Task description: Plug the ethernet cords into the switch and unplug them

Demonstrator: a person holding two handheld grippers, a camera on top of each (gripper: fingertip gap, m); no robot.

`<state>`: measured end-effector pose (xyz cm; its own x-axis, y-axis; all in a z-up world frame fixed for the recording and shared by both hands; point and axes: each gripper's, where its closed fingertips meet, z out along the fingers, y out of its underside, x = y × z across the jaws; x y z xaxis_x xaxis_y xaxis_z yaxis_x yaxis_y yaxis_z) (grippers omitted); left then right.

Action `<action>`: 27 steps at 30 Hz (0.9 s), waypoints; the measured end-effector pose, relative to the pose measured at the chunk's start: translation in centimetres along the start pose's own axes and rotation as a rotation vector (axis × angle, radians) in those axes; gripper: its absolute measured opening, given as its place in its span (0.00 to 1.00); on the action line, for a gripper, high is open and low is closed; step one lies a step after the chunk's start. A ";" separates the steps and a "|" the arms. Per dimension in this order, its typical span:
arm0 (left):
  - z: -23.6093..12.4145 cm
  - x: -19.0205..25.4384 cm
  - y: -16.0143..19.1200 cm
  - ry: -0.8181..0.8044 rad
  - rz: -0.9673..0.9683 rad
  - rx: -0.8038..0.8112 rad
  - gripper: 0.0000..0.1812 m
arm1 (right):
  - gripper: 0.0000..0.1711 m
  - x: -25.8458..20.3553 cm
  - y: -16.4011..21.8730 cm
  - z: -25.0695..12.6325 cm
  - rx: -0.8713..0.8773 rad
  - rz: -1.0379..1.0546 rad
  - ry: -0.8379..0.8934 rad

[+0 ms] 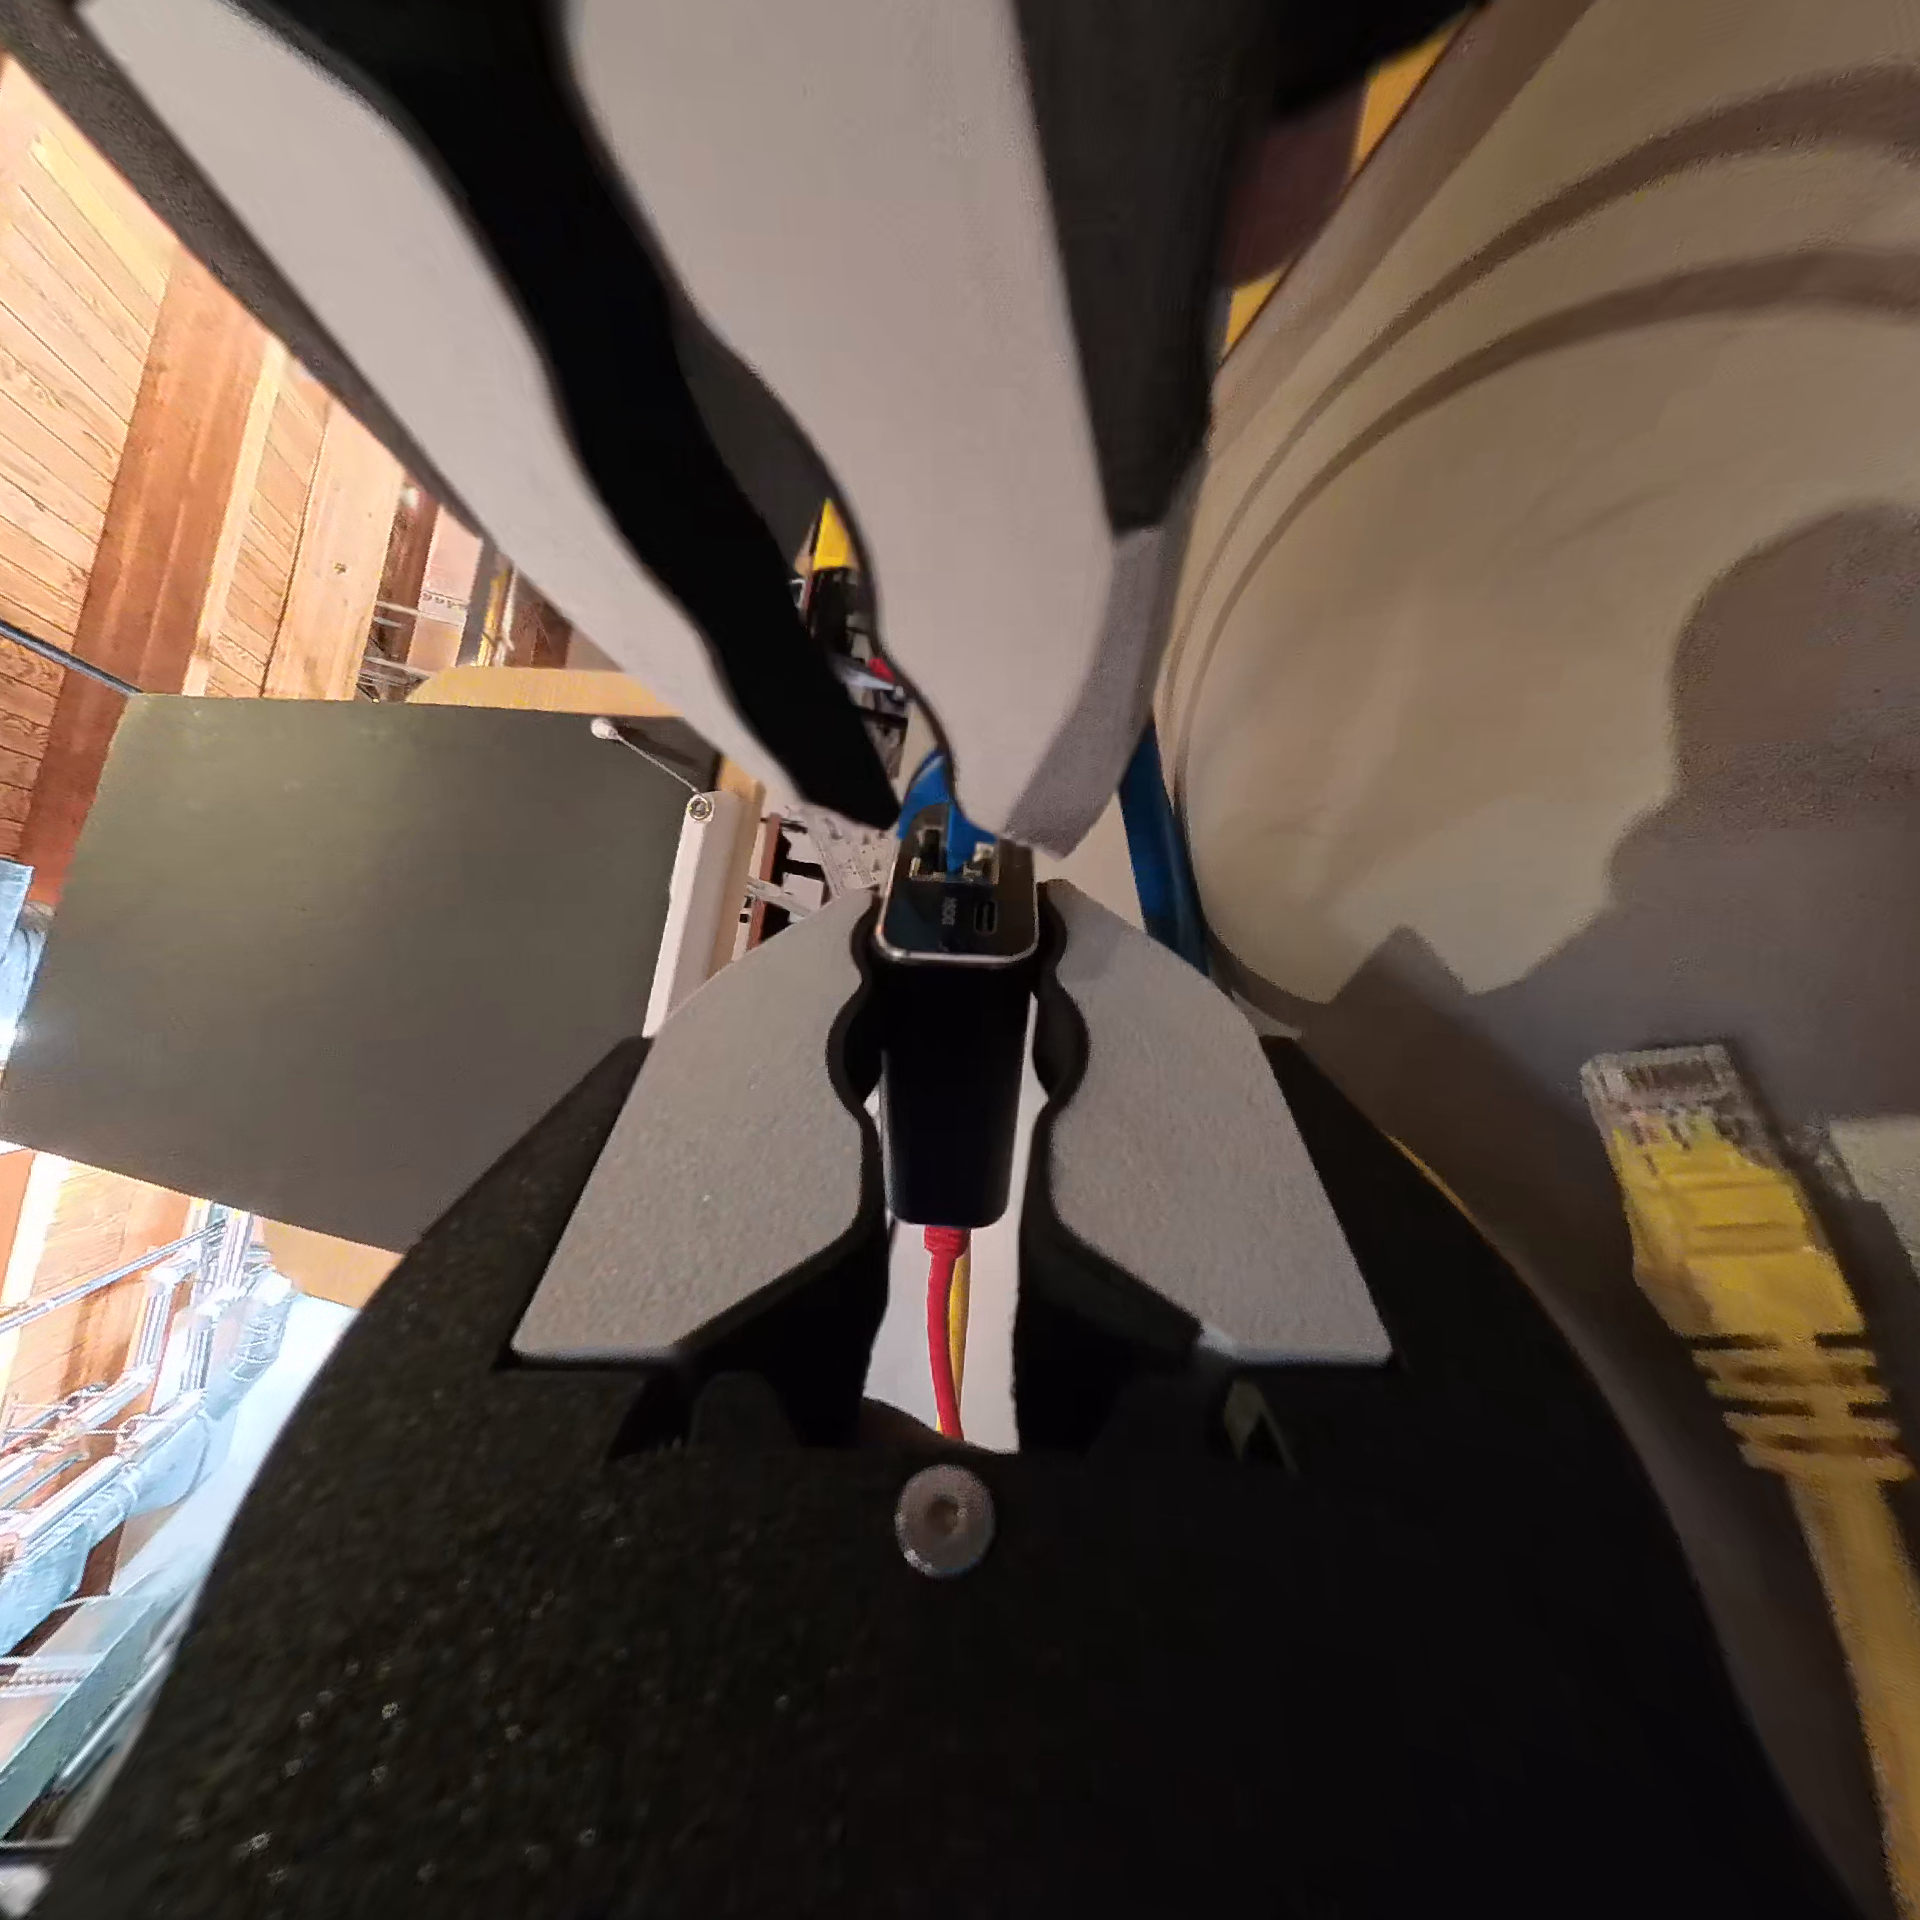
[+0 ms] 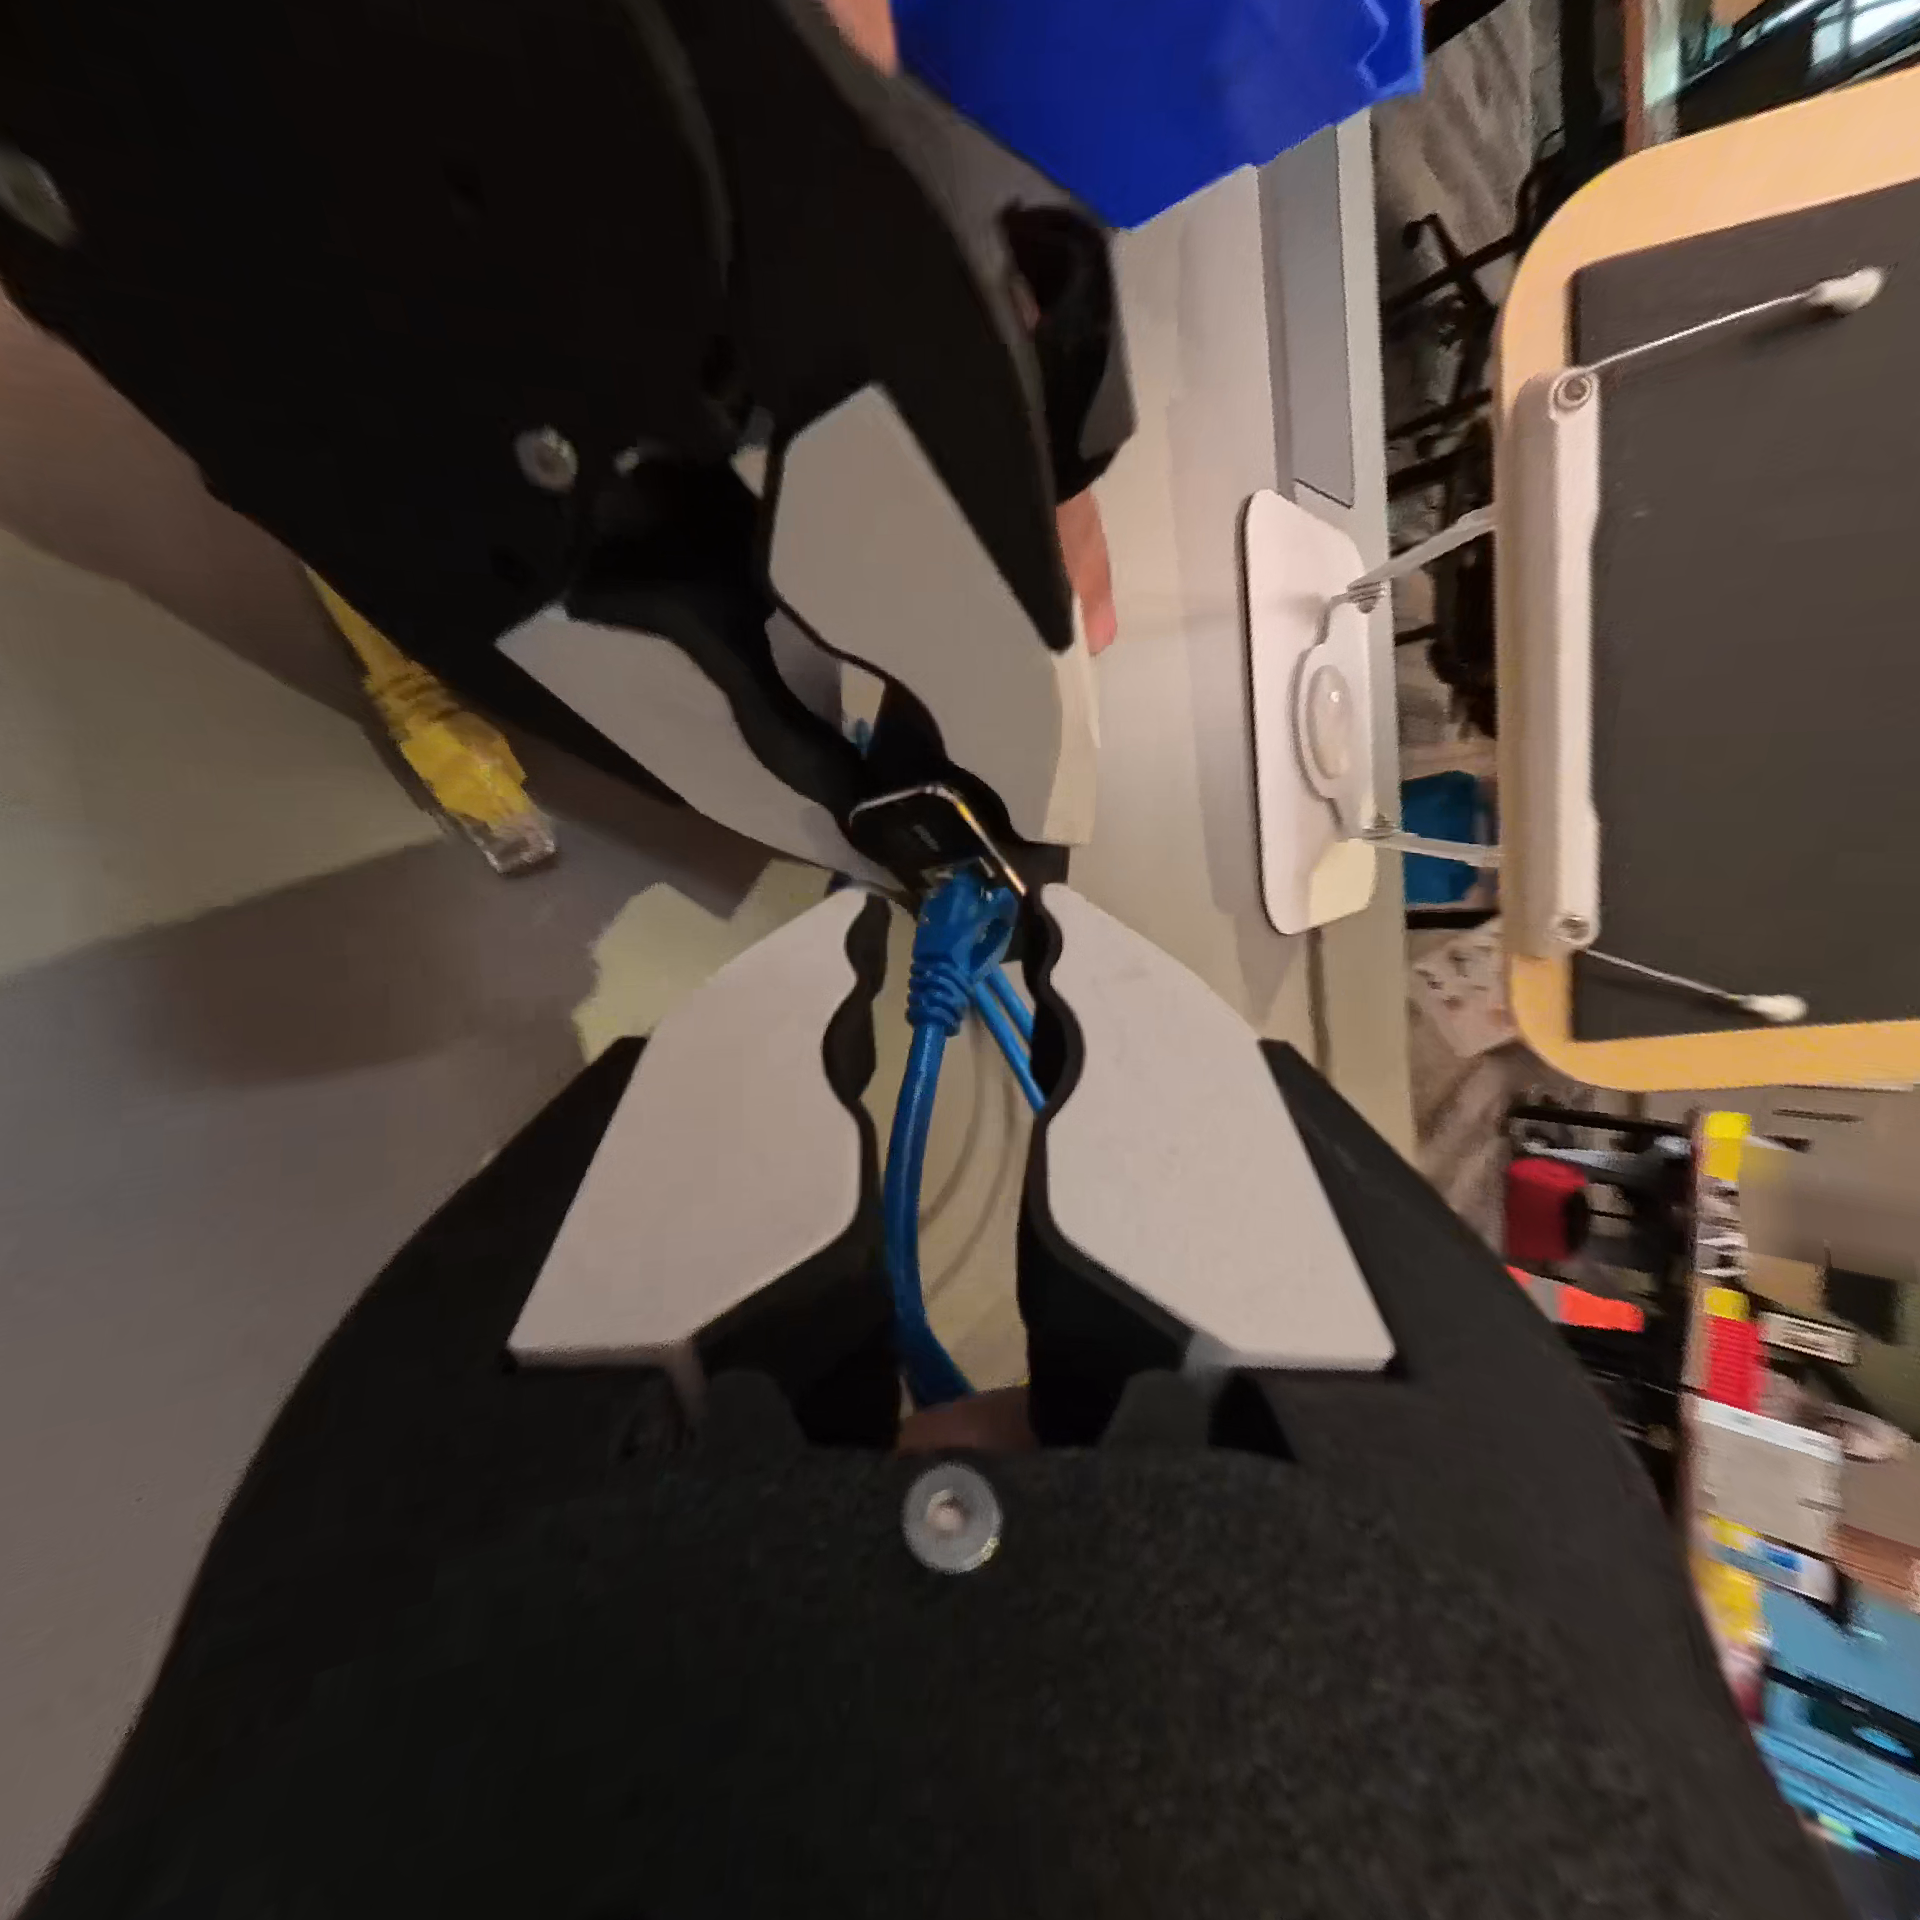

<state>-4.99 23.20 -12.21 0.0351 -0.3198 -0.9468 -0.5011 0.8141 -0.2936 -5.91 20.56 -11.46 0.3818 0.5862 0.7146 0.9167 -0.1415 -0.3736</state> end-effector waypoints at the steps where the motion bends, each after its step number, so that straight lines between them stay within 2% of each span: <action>1: 0.0 0.1 0.1 0.006 -0.004 -0.002 0.14 | 0.13 0.0 0.2 0.2 -0.014 -0.038 0.021; 9: 0.0 0.6 0.0 0.062 -0.089 0.008 0.14 | 0.09 0.0 0.4 0.5 -0.008 -0.217 0.103; 19: -0.1 0.9 -0.3 0.050 -0.032 -0.004 0.14 | 0.07 -0.4 0.9 0.5 -0.002 -0.179 0.034; 27: 0.1 1.0 -0.8 0.070 -0.101 0.052 0.14 | 0.07 -0.4 1.1 0.1 0.034 -0.086 0.053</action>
<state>-4.53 22.30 -12.93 0.0218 -0.4328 -0.9012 -0.4522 0.7997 -0.3950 -5.10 20.24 -12.20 0.3083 0.5518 0.7749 0.9422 -0.0650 -0.3286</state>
